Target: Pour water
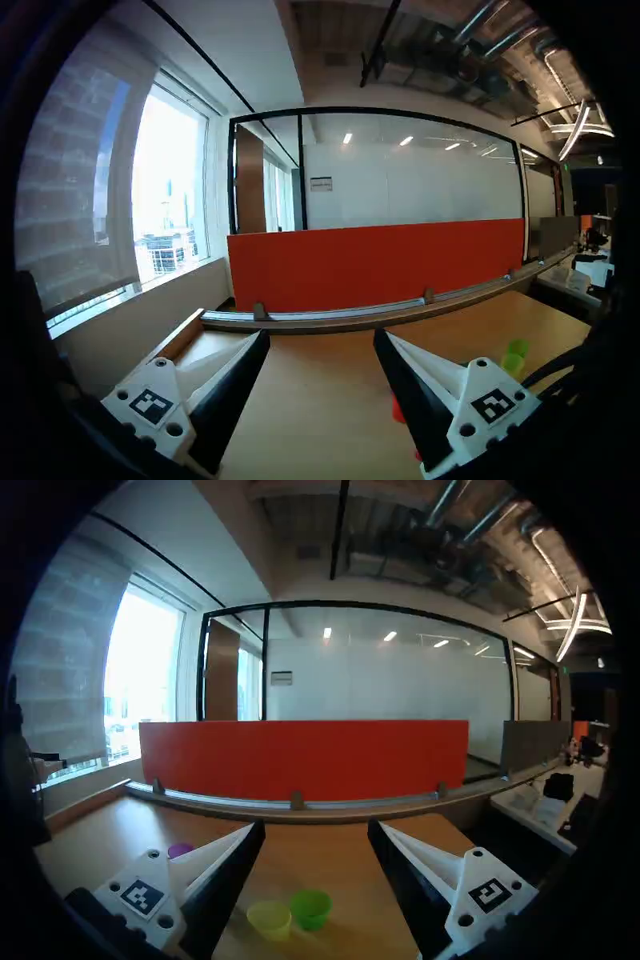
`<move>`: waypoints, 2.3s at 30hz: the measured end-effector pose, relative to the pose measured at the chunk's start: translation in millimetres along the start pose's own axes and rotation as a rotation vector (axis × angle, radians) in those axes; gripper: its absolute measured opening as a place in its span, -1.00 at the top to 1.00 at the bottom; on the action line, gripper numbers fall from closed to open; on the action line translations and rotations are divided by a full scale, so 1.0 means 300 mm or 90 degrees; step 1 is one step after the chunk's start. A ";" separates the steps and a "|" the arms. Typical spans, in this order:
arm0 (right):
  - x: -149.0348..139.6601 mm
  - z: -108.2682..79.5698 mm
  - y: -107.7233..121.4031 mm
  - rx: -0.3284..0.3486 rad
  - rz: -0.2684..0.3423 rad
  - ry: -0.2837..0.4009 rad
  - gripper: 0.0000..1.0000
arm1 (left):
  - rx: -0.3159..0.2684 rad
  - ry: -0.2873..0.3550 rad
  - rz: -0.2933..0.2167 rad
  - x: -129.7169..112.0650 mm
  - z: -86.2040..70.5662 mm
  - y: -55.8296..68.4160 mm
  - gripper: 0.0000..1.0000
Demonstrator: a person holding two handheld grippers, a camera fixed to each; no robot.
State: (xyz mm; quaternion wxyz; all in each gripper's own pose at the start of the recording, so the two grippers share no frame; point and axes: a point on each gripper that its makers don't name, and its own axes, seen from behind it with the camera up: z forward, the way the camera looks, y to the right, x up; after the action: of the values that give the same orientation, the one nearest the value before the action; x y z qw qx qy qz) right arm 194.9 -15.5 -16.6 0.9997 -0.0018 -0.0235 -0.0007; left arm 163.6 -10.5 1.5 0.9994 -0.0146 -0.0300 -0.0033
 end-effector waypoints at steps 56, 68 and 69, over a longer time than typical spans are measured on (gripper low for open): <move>-0.229 0.004 -0.128 0.191 -0.147 -0.207 -1.00 | -0.185 -0.185 0.074 -0.278 0.006 0.228 -0.92; -0.286 0.036 -0.161 0.209 -0.156 -0.225 -1.00 | -0.188 -0.201 0.078 -0.330 0.015 0.241 -0.92; -0.290 0.038 -0.162 0.210 -0.157 -0.226 -1.00 | -0.187 -0.202 0.078 -0.332 0.015 0.241 -0.92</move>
State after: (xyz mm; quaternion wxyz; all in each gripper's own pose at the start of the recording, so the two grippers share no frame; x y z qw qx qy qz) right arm 107.4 -64.1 -9.0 0.9590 0.1640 -0.1986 -0.1183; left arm 64.5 62.4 -2.0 0.9676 -0.1624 -0.1850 0.0558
